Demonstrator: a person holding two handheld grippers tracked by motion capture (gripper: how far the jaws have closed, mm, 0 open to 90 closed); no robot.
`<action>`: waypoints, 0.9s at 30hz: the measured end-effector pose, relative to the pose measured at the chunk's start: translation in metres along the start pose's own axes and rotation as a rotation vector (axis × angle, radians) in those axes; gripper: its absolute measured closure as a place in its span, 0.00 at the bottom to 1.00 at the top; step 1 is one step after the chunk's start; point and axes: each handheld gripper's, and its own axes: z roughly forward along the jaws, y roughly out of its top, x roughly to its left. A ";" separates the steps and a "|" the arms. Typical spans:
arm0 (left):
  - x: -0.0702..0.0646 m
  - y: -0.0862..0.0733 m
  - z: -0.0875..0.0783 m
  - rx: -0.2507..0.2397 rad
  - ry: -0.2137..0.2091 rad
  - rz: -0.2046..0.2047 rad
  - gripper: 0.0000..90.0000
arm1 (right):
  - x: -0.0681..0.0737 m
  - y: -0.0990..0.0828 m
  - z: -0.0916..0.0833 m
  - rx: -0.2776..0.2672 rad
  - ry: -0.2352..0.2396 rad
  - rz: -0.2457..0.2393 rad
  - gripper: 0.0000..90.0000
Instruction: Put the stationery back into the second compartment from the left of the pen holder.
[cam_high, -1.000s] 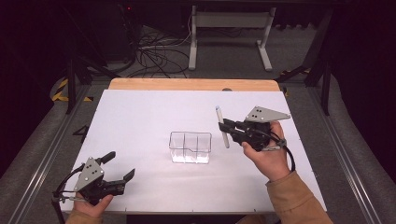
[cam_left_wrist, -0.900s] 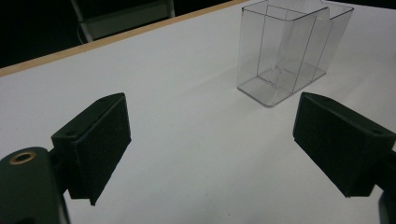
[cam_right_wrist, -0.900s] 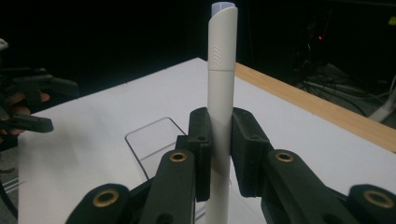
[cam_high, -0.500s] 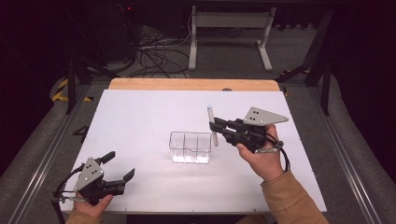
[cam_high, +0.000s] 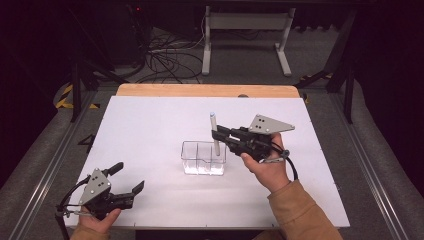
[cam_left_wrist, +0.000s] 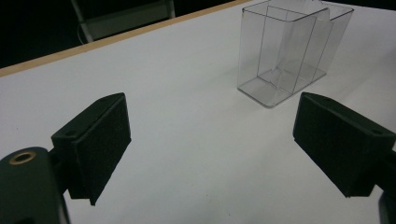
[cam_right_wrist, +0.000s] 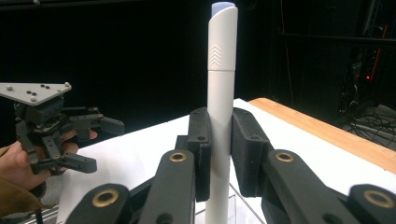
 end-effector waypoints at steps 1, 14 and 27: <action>0.000 0.000 0.000 -0.001 -0.001 0.000 0.13 | 0.000 -0.001 0.003 0.000 0.001 -0.001 0.88; 0.000 0.000 0.000 0.001 -0.001 -0.001 0.13 | 0.002 -0.015 0.027 0.017 0.006 -0.013 0.88; 0.000 0.000 0.000 0.004 0.000 0.004 0.13 | 0.004 -0.029 0.040 0.043 -0.013 -0.024 0.88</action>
